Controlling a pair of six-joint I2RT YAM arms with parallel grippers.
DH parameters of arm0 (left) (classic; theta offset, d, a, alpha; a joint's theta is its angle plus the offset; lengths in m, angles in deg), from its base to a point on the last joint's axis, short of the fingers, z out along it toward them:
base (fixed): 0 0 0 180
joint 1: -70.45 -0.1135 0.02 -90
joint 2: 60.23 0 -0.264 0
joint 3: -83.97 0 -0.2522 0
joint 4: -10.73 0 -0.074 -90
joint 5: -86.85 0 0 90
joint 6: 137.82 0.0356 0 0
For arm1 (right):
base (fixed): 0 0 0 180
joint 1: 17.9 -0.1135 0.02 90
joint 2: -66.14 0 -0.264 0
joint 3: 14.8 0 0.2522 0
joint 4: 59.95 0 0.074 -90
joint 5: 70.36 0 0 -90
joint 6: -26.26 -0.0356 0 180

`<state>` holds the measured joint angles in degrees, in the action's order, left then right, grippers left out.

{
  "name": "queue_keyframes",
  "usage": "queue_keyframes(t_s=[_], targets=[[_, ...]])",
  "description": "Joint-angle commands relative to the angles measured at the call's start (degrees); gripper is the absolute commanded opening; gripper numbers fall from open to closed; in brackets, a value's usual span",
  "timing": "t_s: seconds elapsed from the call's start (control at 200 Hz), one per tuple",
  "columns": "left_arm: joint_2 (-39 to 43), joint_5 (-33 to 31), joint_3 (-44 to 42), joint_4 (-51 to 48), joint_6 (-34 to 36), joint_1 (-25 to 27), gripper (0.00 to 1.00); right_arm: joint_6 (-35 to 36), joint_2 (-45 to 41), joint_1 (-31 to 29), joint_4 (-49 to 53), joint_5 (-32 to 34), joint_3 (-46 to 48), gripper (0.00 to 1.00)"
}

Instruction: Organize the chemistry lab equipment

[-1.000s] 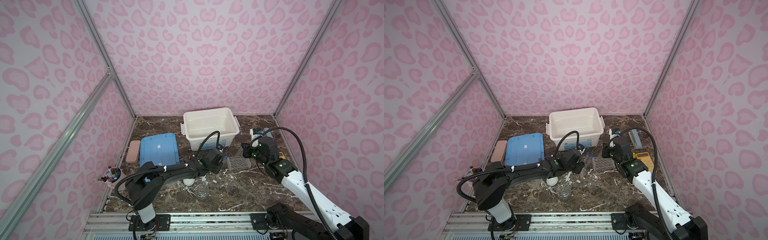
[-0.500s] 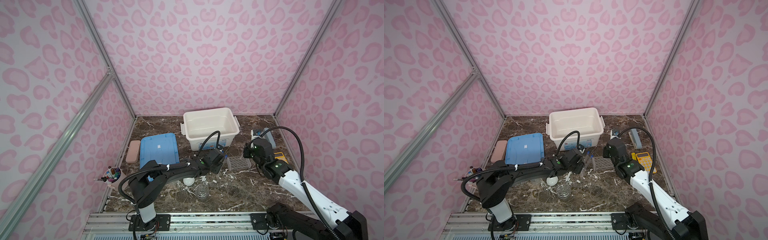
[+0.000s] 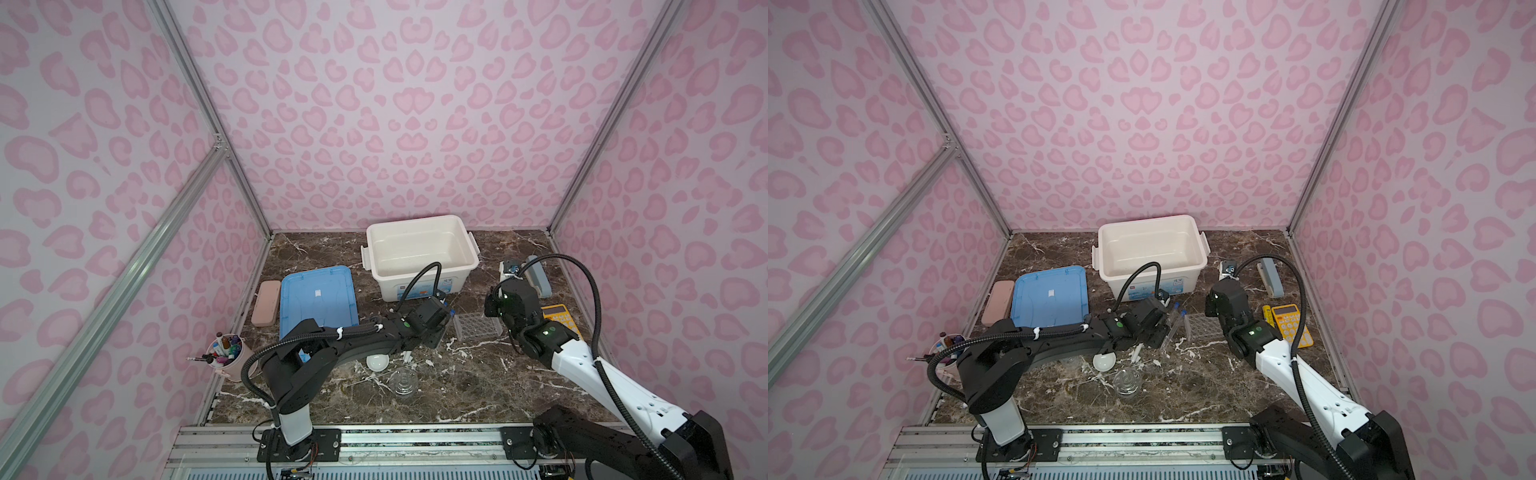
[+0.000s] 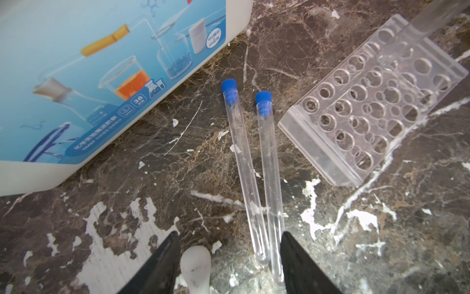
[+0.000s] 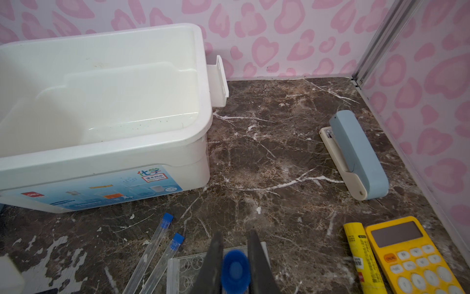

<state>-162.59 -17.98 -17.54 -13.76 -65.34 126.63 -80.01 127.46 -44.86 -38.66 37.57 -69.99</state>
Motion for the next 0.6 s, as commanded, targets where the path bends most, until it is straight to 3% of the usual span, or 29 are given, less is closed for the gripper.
queue_keyframes(t_s=[0.0,0.595], targets=[[-0.44,-0.63,0.84,-0.70,-0.01,-0.11,0.64,-0.27,0.67,-0.25,-3.19,1.04,0.30,0.13],[-0.99,-0.81,1.01,-1.06,0.18,-0.11,0.64,2.33,4.31,-2.48,-3.82,2.91,-0.31,0.14]])
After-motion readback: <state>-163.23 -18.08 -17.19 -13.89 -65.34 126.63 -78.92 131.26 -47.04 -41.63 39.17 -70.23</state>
